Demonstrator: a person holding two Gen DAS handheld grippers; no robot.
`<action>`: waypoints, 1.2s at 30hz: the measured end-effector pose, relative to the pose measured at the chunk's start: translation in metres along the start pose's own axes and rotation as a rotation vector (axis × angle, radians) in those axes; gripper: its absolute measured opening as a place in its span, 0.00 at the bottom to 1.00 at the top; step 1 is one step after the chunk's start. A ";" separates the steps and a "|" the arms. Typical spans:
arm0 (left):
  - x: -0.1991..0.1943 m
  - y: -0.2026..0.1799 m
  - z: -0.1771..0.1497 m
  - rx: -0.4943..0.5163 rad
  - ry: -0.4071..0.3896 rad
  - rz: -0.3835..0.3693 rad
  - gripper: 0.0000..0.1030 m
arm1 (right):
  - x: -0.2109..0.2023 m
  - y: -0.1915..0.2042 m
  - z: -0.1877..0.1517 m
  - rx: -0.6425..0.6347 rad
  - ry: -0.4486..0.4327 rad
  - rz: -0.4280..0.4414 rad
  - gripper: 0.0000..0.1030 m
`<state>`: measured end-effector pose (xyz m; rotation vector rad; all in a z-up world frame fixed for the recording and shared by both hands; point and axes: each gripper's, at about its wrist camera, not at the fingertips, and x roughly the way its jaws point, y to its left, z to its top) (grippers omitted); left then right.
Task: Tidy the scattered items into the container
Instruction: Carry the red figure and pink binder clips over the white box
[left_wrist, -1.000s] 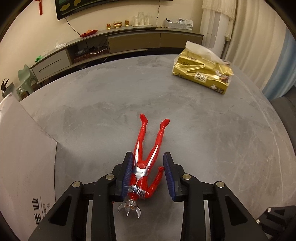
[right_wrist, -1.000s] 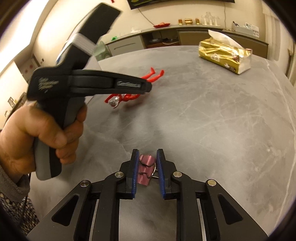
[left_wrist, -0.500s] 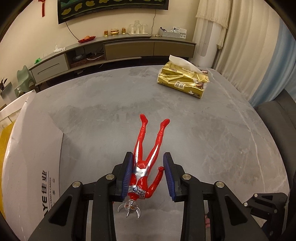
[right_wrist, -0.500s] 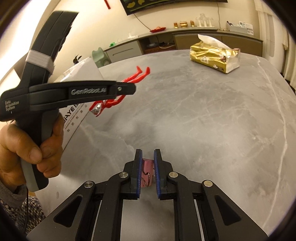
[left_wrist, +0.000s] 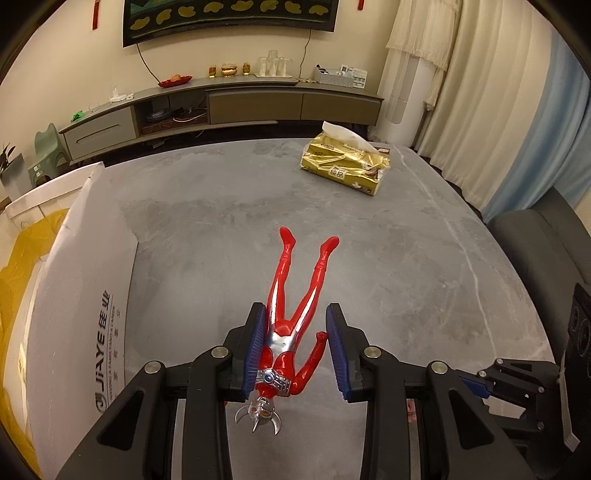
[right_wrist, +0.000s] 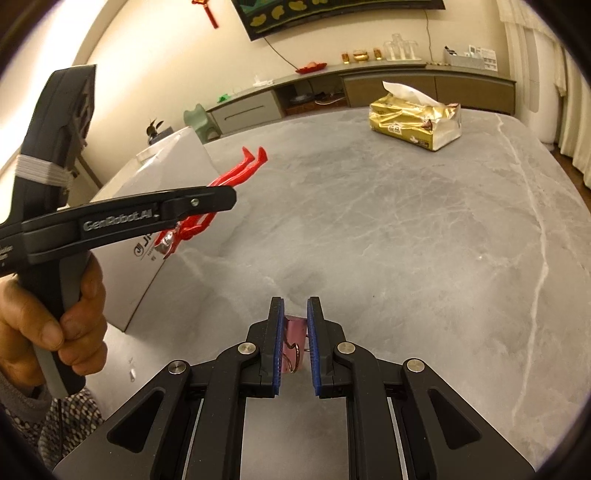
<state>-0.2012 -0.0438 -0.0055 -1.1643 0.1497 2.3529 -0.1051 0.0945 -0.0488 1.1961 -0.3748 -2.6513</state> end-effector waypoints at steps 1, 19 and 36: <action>-0.005 -0.001 -0.002 0.000 -0.003 -0.003 0.34 | -0.002 0.001 -0.001 0.000 -0.001 0.001 0.12; -0.078 -0.010 -0.030 0.001 -0.058 -0.014 0.34 | -0.046 0.038 -0.009 -0.057 -0.031 0.008 0.12; -0.142 0.006 -0.041 -0.006 -0.137 0.000 0.34 | -0.075 0.093 0.002 -0.165 -0.069 0.022 0.12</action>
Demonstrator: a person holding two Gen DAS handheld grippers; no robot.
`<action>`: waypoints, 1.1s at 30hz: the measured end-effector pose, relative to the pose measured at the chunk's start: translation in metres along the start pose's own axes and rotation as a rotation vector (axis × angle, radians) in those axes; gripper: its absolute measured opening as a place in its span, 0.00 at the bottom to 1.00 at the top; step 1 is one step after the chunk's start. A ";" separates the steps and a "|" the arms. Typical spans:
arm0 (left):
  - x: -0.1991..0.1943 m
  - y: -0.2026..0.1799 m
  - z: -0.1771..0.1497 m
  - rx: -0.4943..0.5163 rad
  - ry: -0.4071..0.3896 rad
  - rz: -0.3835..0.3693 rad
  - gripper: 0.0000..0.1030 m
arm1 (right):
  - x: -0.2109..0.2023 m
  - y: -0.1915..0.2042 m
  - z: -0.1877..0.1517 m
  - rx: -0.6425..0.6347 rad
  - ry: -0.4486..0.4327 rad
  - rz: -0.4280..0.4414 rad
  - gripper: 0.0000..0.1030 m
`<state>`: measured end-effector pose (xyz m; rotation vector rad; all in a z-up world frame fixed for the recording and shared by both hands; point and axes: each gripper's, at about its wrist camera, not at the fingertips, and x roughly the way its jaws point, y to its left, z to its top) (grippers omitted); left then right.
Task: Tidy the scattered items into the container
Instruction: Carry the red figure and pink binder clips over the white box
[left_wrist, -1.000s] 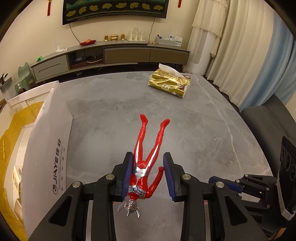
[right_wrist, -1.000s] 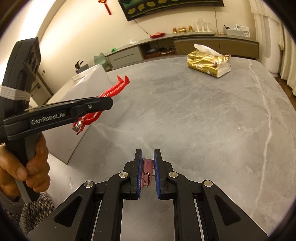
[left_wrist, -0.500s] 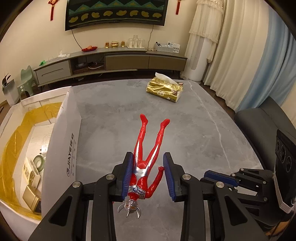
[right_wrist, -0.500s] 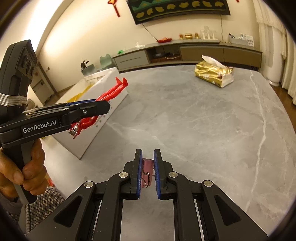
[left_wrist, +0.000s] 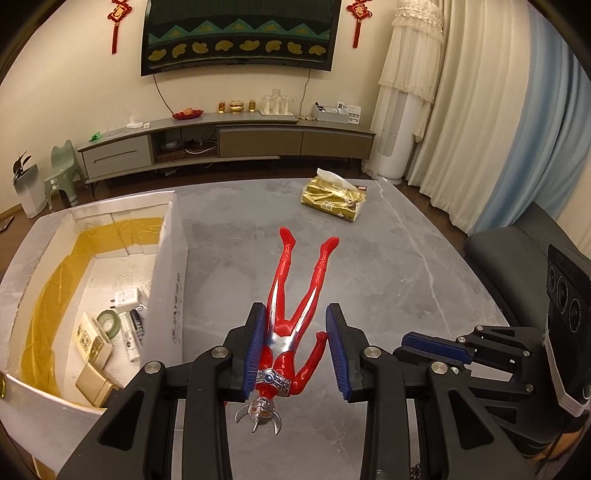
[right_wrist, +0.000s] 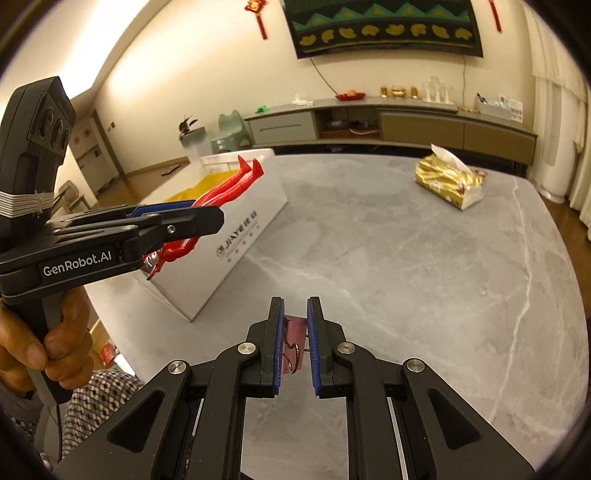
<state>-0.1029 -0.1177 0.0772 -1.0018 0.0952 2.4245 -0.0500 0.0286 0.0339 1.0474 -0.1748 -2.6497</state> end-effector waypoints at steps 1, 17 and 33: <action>-0.003 0.002 0.000 -0.002 -0.003 0.004 0.34 | 0.000 0.003 0.002 -0.007 -0.001 0.002 0.12; -0.045 0.065 0.002 -0.077 -0.058 0.059 0.34 | 0.008 0.066 0.053 -0.139 -0.027 0.062 0.12; -0.055 0.129 0.012 -0.143 -0.083 0.114 0.34 | 0.043 0.109 0.110 -0.172 0.022 0.199 0.12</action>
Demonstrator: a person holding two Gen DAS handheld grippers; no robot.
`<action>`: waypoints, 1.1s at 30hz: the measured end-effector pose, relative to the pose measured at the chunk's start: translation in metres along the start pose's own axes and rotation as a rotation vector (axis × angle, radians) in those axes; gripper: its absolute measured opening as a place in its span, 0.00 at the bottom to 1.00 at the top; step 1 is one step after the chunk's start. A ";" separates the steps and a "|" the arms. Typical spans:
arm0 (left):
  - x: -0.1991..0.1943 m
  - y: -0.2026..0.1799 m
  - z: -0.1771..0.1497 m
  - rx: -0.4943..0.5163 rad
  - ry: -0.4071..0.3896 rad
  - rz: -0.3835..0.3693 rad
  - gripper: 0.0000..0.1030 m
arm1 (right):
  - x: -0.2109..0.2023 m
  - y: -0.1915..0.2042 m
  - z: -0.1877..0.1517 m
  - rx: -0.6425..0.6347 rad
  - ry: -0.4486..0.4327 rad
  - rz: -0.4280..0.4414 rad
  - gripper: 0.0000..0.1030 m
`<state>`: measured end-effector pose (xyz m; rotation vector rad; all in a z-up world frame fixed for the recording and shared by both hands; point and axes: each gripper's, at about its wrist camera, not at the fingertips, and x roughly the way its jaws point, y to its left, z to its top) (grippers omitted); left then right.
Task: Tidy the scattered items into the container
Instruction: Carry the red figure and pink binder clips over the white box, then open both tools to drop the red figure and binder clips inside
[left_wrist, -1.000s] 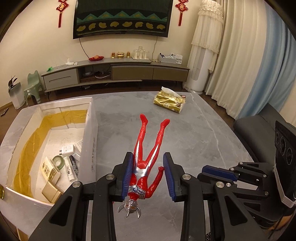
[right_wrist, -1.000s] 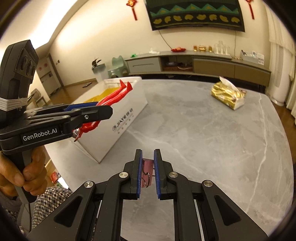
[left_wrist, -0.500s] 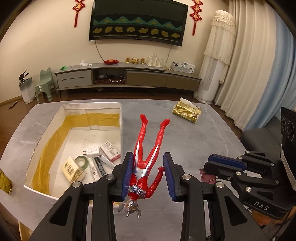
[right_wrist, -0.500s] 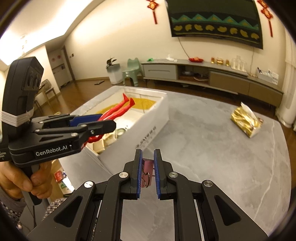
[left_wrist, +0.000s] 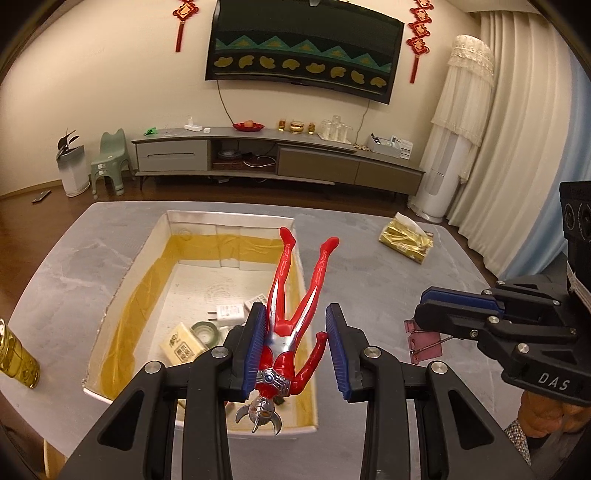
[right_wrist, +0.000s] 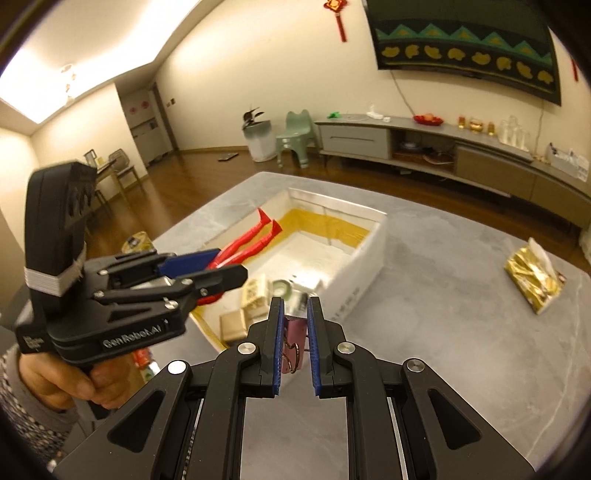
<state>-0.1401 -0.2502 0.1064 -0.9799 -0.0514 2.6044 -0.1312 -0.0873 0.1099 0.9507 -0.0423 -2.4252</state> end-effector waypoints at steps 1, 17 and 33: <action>0.001 0.004 0.001 -0.004 -0.001 0.004 0.34 | 0.002 0.001 0.004 0.004 0.003 0.011 0.12; 0.042 0.079 0.021 -0.106 0.043 0.075 0.34 | 0.069 0.013 0.054 -0.044 0.053 0.020 0.12; 0.126 0.114 0.052 -0.191 0.180 0.137 0.34 | 0.181 -0.016 0.085 -0.079 0.179 -0.054 0.13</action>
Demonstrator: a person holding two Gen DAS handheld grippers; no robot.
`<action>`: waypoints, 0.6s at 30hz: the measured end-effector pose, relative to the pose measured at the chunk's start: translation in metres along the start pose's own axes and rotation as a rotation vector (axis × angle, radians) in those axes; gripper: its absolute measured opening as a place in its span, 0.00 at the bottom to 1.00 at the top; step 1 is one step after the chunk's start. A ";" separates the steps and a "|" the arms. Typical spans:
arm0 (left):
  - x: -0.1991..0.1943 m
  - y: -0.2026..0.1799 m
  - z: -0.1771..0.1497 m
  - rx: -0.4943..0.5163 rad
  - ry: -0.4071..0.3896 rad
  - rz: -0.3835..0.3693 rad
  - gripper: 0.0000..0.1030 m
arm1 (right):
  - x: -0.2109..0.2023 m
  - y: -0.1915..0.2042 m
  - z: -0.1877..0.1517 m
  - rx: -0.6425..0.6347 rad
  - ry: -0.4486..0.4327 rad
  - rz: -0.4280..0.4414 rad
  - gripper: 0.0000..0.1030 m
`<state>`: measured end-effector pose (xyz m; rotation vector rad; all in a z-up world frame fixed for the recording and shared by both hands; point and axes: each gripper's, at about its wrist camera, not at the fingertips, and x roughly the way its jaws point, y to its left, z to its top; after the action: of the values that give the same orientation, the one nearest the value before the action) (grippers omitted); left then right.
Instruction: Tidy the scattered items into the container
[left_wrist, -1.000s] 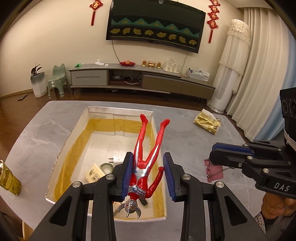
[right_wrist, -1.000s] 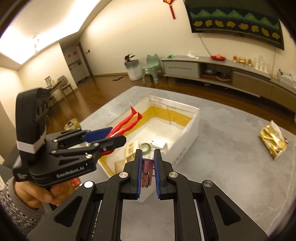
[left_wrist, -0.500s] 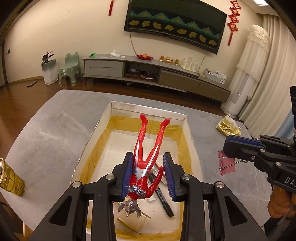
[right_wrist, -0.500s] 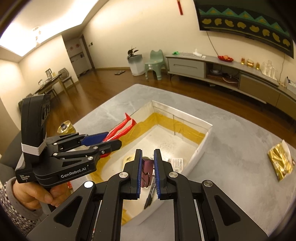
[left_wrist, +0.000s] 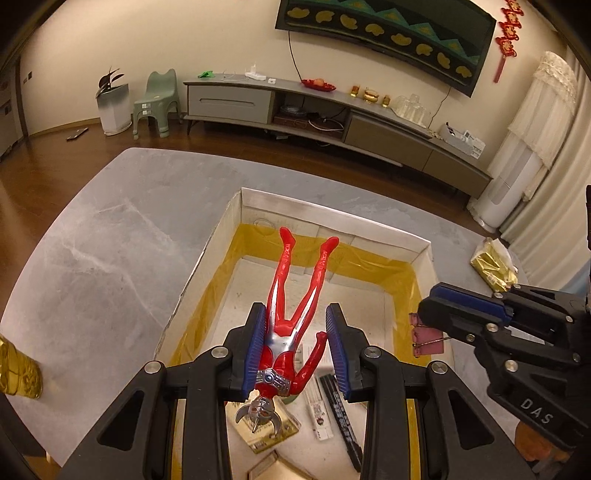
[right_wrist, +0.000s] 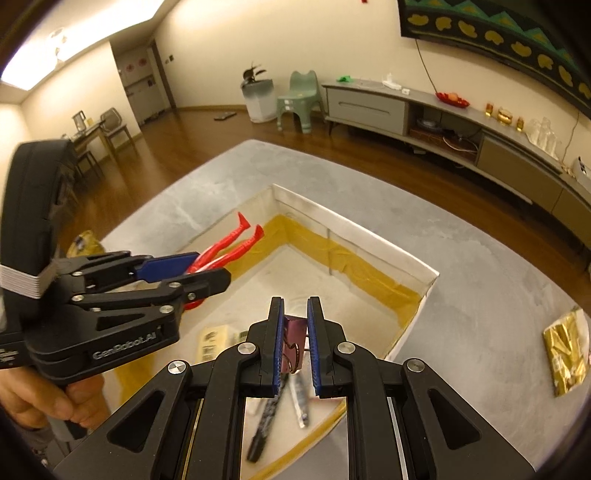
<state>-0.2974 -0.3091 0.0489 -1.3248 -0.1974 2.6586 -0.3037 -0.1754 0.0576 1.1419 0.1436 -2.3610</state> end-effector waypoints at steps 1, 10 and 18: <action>0.005 0.001 0.002 -0.006 0.007 0.005 0.34 | 0.006 -0.003 0.003 0.000 0.006 -0.005 0.13; 0.020 0.013 0.010 -0.035 -0.029 0.021 0.77 | 0.040 -0.030 0.013 0.017 0.015 -0.045 0.38; 0.013 0.015 -0.003 -0.008 -0.024 0.028 0.77 | 0.037 -0.033 -0.001 0.027 0.028 -0.032 0.38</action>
<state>-0.3043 -0.3206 0.0338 -1.3084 -0.1941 2.7010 -0.3383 -0.1613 0.0250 1.1946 0.1411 -2.3818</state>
